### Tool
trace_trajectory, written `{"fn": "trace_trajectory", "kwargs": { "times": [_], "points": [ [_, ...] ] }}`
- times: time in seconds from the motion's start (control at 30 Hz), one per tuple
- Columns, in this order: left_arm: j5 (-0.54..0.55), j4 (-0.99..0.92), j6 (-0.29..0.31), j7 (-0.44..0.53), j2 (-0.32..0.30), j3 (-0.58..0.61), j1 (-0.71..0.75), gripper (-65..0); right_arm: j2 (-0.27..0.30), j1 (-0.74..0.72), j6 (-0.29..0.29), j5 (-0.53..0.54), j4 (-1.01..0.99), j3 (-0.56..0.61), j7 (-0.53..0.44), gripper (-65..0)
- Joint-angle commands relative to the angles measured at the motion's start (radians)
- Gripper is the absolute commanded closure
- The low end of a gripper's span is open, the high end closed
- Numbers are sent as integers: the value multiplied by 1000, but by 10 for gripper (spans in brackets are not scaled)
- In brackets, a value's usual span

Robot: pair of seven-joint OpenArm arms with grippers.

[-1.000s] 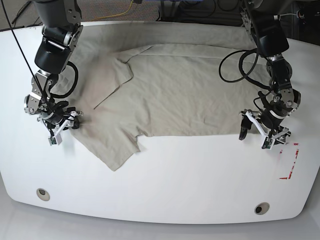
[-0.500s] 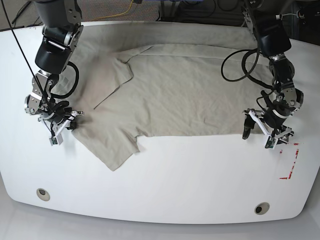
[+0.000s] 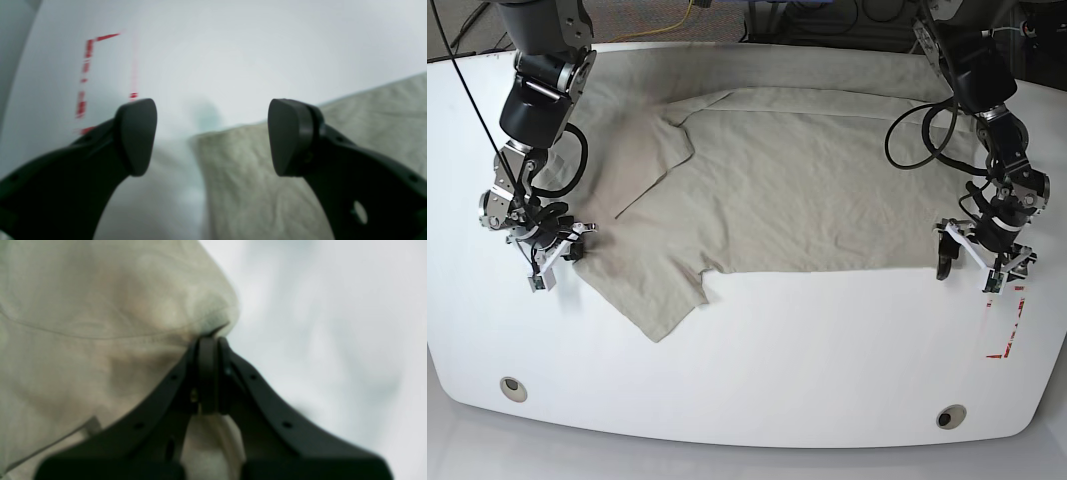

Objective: Layout the t-shirt on the table in an organized manner, then fold the t-shirt properly
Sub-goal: 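Lower both grippers and grasp the hem corners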

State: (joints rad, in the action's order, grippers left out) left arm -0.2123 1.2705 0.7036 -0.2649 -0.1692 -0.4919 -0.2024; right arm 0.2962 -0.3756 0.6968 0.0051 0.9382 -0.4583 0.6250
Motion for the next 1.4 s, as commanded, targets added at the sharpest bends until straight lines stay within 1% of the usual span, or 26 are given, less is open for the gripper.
{"fn": "trace_trajectory", "kwargs": {
  "times": [0.0, 0.23, 0.77, 0.97, 1.13, 1.37],
  "points": [
    [14, -22, -5, 23, -16, -1, -21, -496, 13, -21, 1, 9, 20, 0, -11, 0],
    [14, -114, -5, 23, -37, -3, -27, -496, 13, -21, 1, 9, 20, 0, -11, 0],
    [14, -199, -5, 32, -37, 0, -33, -493, 13, 5, 1, 9, 20, 0, -11, 0],
    [14, -256, -5, 32, -37, 2, -65, -493, 13, 5, 1, 9, 20, 0, -11, 0],
    [14, -263, -5, 32, -39, 3, -72, -493, 13, 5, 1, 9, 20, 0, -11, 0],
    [15, -263, -5, 32, -39, 75, -73, -492, 13, 5, 1, 9, 22, -1, -11, 0]
  ]
}}
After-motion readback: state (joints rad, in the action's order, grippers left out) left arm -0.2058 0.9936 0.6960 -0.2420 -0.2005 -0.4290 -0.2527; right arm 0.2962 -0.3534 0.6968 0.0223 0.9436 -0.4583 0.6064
